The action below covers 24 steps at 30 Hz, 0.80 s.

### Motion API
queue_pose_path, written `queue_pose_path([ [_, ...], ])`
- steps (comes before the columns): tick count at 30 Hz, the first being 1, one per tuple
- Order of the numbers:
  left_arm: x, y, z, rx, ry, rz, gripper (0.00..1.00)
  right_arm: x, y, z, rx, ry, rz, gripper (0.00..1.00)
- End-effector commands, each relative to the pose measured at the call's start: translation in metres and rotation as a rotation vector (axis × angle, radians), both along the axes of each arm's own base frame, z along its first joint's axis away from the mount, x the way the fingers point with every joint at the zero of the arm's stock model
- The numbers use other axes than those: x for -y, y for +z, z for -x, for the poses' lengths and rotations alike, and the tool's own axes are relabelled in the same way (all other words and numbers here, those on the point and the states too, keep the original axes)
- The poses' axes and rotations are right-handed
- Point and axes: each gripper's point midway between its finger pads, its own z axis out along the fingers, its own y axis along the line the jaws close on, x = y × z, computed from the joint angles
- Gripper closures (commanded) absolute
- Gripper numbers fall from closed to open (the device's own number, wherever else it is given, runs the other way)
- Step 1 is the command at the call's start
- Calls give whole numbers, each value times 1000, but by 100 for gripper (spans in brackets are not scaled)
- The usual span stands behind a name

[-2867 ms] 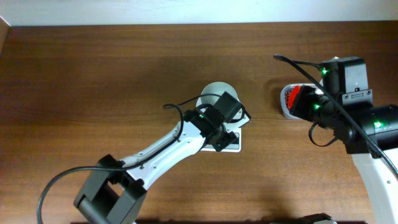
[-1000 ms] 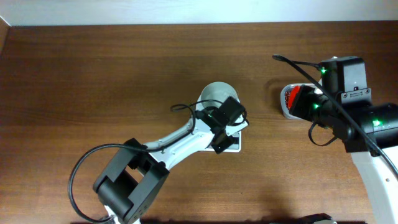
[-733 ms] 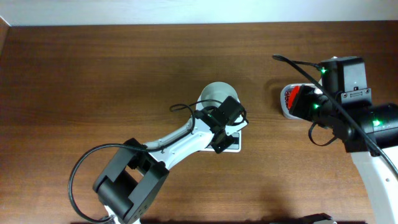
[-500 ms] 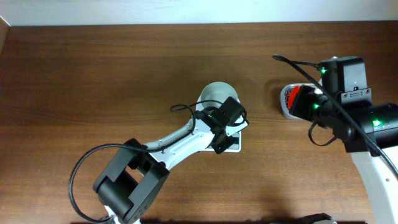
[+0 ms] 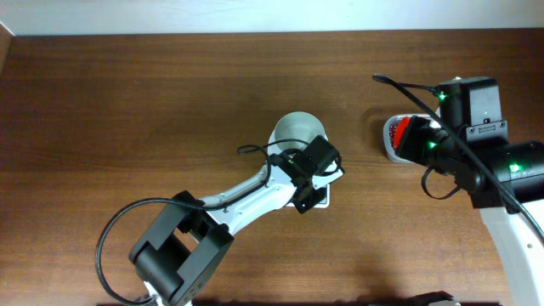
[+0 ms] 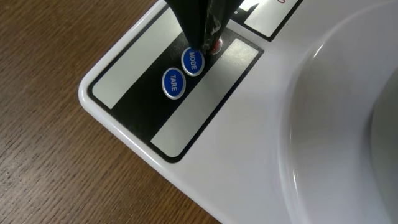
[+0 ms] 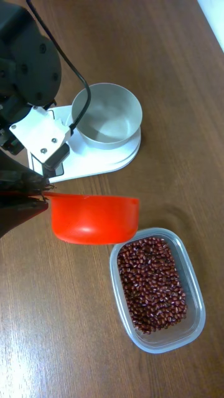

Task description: Scoop item into bowl and weigh 50g on scale

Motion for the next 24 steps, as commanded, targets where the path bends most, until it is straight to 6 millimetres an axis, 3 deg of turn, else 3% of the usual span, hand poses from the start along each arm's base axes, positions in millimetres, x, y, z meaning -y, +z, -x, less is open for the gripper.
queue_pose_path([
  [1,-1,-7,3,-12,-15,-13,100,3,7,-3,23,-3,15,96],
  [24,-5,-6,-1,-9,103,-4,100,3,6,-2,17,-4,16,96],
])
